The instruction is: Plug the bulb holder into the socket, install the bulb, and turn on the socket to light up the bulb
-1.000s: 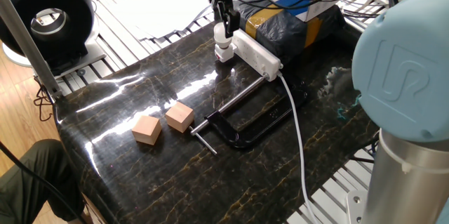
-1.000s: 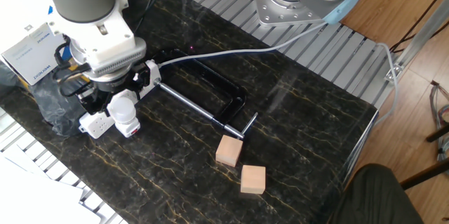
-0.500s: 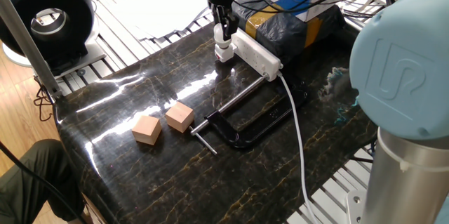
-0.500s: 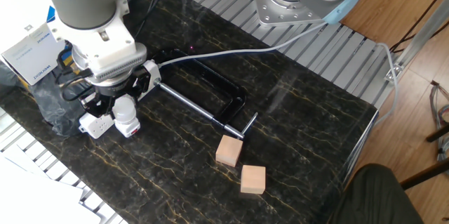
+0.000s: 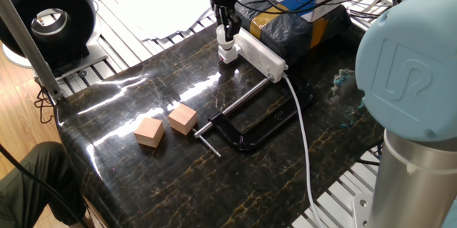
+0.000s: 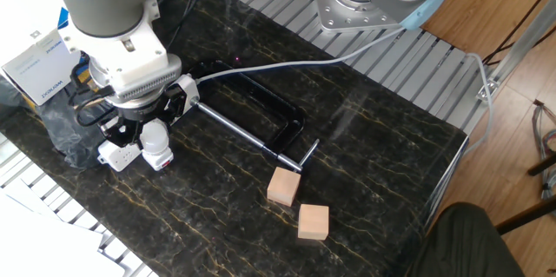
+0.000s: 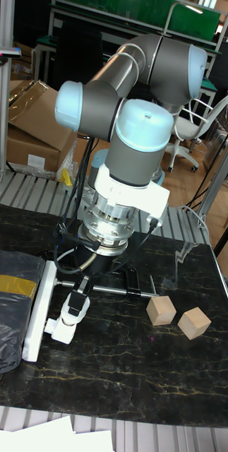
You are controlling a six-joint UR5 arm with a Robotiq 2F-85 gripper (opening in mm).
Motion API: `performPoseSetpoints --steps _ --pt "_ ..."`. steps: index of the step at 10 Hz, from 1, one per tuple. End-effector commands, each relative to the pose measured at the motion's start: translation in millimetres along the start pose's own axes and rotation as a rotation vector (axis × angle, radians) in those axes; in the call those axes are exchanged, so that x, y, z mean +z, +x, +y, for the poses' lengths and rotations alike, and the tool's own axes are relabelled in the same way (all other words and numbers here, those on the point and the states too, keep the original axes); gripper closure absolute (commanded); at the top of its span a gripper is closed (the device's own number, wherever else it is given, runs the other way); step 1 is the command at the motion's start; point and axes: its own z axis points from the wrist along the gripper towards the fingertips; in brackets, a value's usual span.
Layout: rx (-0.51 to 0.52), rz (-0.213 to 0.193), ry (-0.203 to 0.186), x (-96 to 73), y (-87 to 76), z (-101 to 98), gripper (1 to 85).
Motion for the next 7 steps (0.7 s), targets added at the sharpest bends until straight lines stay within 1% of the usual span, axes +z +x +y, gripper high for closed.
performPoseSetpoints --steps 1,2,3,4,5,6,7 --pt "0.054 0.004 0.0 -0.8 2.2 -0.4 67.7" --pt "0.08 0.014 0.0 -0.5 3.5 -0.1 76.0" --pt "0.105 0.028 0.001 -0.1 6.2 0.5 81.0" --pt "0.13 0.034 0.002 0.3 6.5 0.8 84.7" --pt "0.161 0.037 -0.006 1.1 5.1 3.9 84.7" --pt "0.192 0.032 -0.018 2.1 1.1 7.8 84.7" --pt "0.204 0.03 -0.026 1.8 -0.4 9.1 84.7"
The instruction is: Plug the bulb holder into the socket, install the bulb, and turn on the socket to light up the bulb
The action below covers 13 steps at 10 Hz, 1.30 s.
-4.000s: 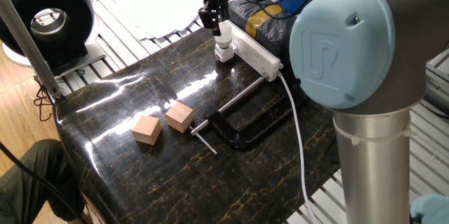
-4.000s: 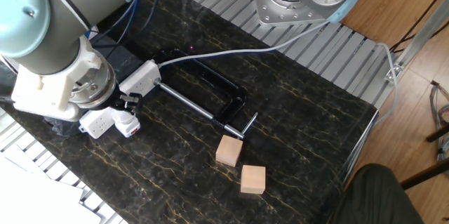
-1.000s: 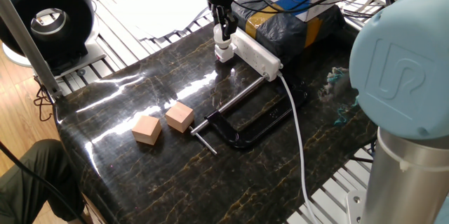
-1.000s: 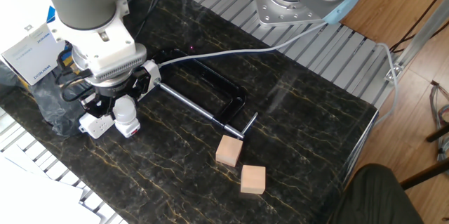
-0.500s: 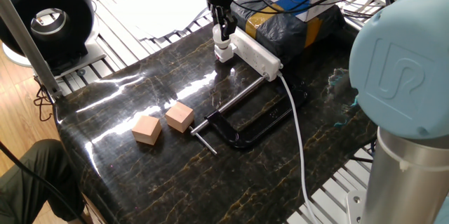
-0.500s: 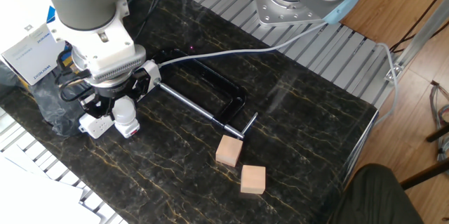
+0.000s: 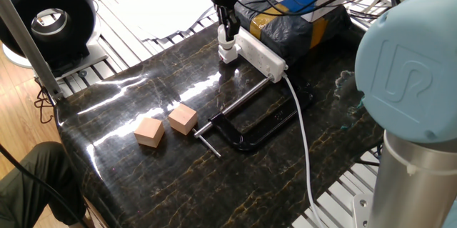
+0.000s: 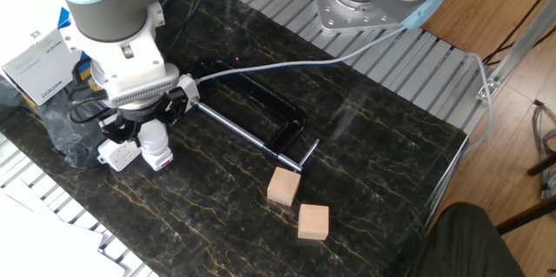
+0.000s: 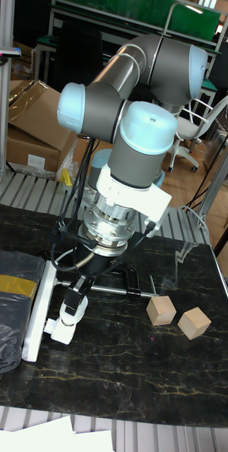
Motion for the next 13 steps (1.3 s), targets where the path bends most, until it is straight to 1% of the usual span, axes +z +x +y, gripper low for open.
performPoseSetpoints --steps 1,2,3,4,5,6,8,10,13 --pt "0.075 0.002 -0.024 -2.1 -3.7 4.4 84.7" --pt "0.086 0.011 -0.025 -3.8 -3.6 2.4 84.7" --pt "0.115 0.01 -0.034 -4.5 -5.5 3.5 84.7" --pt "0.143 0.004 -0.046 -5.0 -7.8 5.4 84.7" --pt "0.167 0.005 -0.047 -5.2 -6.7 3.7 84.7" --pt "0.192 -0.004 -0.063 -4.0 -7.6 4.9 84.7" --pt "0.241 0.008 -0.055 -2.1 -1.0 -0.9 84.7" --pt "0.305 0.013 -0.058 -1.4 -0.4 -0.9 84.7" --pt "0.4 0.031 -0.059 -3.5 -0.1 -1.8 84.7"
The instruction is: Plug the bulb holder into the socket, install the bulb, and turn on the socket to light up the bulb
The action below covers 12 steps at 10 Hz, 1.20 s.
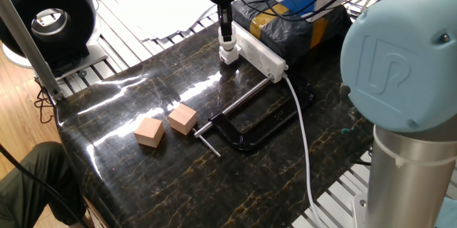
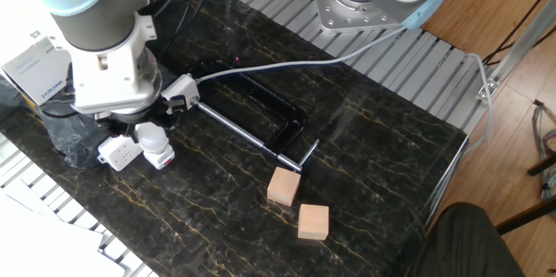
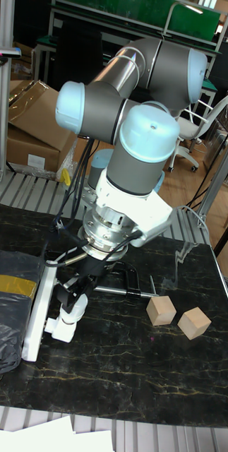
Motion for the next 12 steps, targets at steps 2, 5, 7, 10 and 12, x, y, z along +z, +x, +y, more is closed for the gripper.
performPoseSetpoints --steps 2,5,7,10,12 --pt "0.141 -0.002 -0.02 -2.3 -3.1 2.6 84.7" --pt "0.212 -0.001 -0.023 -2.7 -4.4 3.6 84.7" --pt "0.274 -0.001 -0.035 -2.4 -4.7 5.9 84.7" --pt "0.37 0.012 -0.022 -1.9 -0.8 1.8 84.7" --pt "0.424 0.01 -0.022 0.2 -1.9 0.1 84.7"
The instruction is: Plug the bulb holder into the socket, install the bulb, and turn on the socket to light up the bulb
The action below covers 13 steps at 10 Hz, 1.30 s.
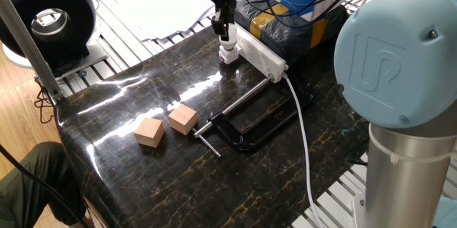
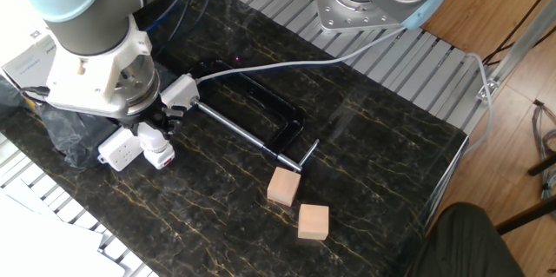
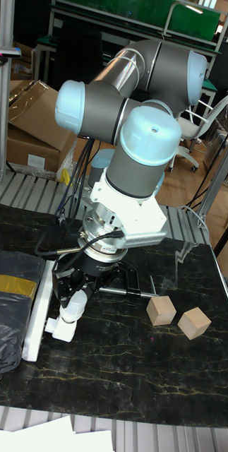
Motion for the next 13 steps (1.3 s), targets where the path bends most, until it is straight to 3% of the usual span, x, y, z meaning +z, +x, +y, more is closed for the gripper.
performPoseSetpoints --steps 1,7,10,13 --pt "0.101 -0.009 -0.011 0.3 -3.6 0.3 84.7" --pt "0.145 0.01 -0.017 -2.7 -3.1 2.5 82.0" --pt "0.112 0.004 -0.022 -1.3 -4.9 3.1 66.7" --pt "0.017 -0.006 -0.015 -1.9 -6.2 -1.0 42.3"
